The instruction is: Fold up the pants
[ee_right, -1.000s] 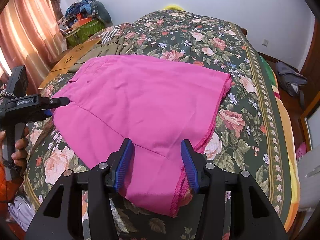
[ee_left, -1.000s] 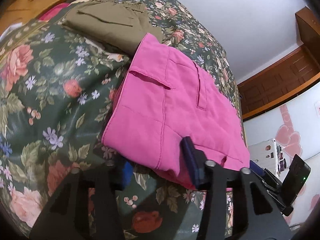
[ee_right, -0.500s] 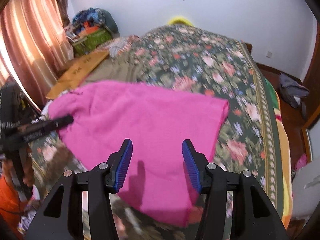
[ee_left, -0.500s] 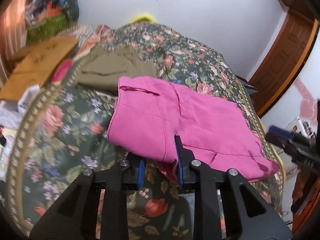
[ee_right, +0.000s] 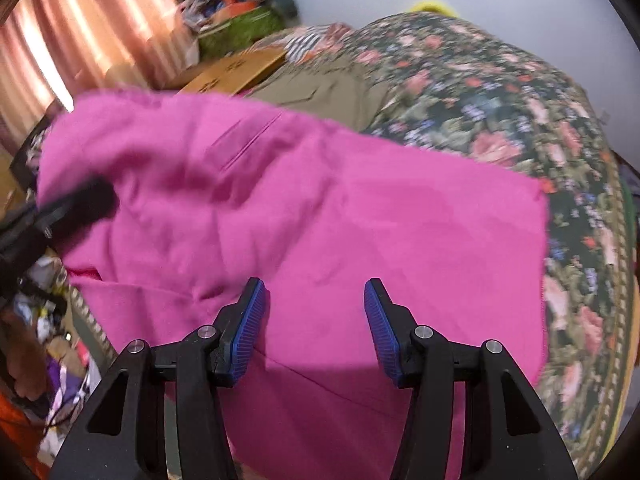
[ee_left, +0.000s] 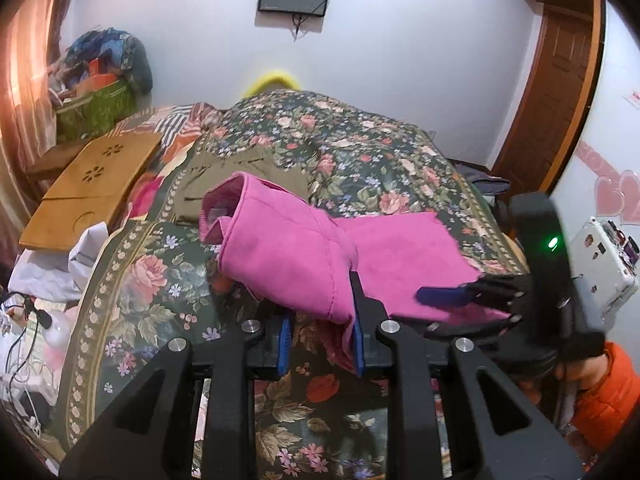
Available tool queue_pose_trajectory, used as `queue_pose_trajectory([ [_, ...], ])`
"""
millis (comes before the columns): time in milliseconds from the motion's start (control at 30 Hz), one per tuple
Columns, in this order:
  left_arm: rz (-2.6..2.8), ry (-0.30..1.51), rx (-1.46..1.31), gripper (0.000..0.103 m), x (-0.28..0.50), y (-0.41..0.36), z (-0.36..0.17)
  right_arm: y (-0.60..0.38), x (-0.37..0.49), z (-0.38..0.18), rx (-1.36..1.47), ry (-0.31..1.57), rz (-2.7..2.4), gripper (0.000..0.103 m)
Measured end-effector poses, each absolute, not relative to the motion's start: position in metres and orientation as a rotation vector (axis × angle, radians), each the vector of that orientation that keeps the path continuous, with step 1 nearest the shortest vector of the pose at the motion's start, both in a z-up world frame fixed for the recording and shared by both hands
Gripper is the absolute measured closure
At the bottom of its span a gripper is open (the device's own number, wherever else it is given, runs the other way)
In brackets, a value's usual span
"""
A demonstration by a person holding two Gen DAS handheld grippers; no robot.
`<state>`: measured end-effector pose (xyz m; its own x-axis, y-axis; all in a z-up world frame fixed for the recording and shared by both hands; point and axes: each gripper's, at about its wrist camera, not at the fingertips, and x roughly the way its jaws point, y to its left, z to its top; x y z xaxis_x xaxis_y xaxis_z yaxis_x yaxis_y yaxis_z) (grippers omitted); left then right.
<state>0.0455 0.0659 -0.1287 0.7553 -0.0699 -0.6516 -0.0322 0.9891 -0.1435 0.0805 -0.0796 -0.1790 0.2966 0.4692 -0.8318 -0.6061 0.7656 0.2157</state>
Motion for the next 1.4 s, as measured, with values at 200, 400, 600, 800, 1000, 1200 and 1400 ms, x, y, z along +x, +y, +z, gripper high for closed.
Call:
queue_pose_trajectory([
  [200, -0.055, 0.678, -0.083, 0.080, 0.047, 0.044, -0.115, -0.079, 0.072, -0.176, -0.160, 1.049, 0.756, 0.054],
  [400, -0.068, 0.661, 0.006, 0.080, 0.051, 0.022, -0.107, -0.111, 0.066, -0.162, -0.064, 1.023, 0.709, 0.054],
  [600, -0.109, 0.653, 0.064, 0.080, 0.055, -0.001, -0.104, -0.158, 0.054, -0.154, -0.040, 0.987, 0.581, 0.054],
  [800, -0.144, 0.653, 0.118, 0.080, 0.060, -0.025, -0.103, -0.175, 0.047, -0.176, -0.027, 1.022, 0.552, 0.053],
  [1000, -0.193, 0.658, 0.167, 0.080, 0.062, -0.048, -0.101, -0.180, 0.042, -0.175, -0.008, 1.003, 0.567, 0.052],
  [1200, -0.246, 0.699, 0.189, 0.080, 0.067, -0.067, -0.109, -0.194, 0.040, -0.169, 0.046, 0.994, 0.564, 0.053],
  [1400, -0.320, 0.759, 0.149, 0.080, 0.078, -0.076, -0.121, -0.224, 0.035, -0.160, 0.054, 0.965, 0.480, 0.053],
])
